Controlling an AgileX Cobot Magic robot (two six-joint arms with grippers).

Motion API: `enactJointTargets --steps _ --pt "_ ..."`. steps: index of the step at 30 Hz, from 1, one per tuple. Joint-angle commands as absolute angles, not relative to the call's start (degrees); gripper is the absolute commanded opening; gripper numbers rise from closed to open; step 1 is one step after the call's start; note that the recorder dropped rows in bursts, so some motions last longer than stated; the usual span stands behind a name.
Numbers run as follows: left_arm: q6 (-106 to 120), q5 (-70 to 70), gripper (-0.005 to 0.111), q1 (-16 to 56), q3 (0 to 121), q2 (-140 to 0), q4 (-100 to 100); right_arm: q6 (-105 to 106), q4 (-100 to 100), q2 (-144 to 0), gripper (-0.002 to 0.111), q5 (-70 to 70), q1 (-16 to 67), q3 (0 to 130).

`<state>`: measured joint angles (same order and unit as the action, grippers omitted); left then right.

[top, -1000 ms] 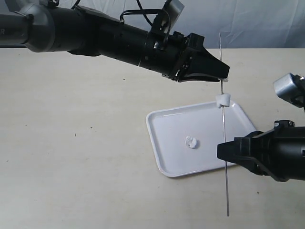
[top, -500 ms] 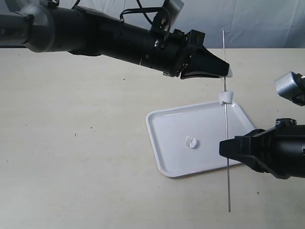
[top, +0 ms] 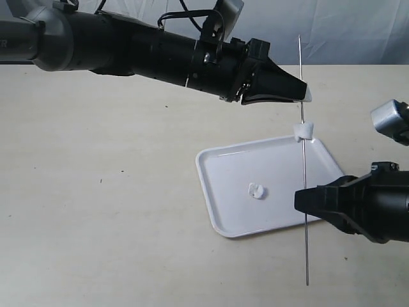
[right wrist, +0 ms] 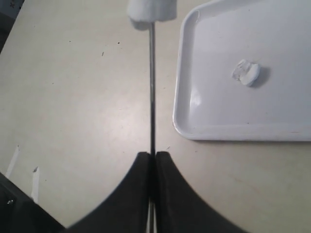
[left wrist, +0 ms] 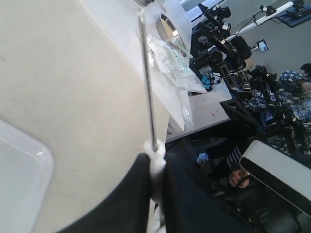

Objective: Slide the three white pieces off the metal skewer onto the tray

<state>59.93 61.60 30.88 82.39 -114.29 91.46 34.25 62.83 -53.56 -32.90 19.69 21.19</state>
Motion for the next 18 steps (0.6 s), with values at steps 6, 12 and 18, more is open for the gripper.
enactJointTargets --steps 6,12,18 --pt "60.6 56.7 0.004 29.9 82.8 -114.0 98.9 34.8 61.8 -53.6 -0.001 -37.7 19.5 20.0" --pt "60.6 56.7 0.017 29.9 82.8 -114.0 98.9 35.0 61.9 -53.6 -0.001 -37.6 19.5 20.0" --pt "60.6 56.7 0.019 29.9 82.8 -114.0 98.0 35.0 61.9 -53.6 -0.001 -37.0 19.5 20.0"
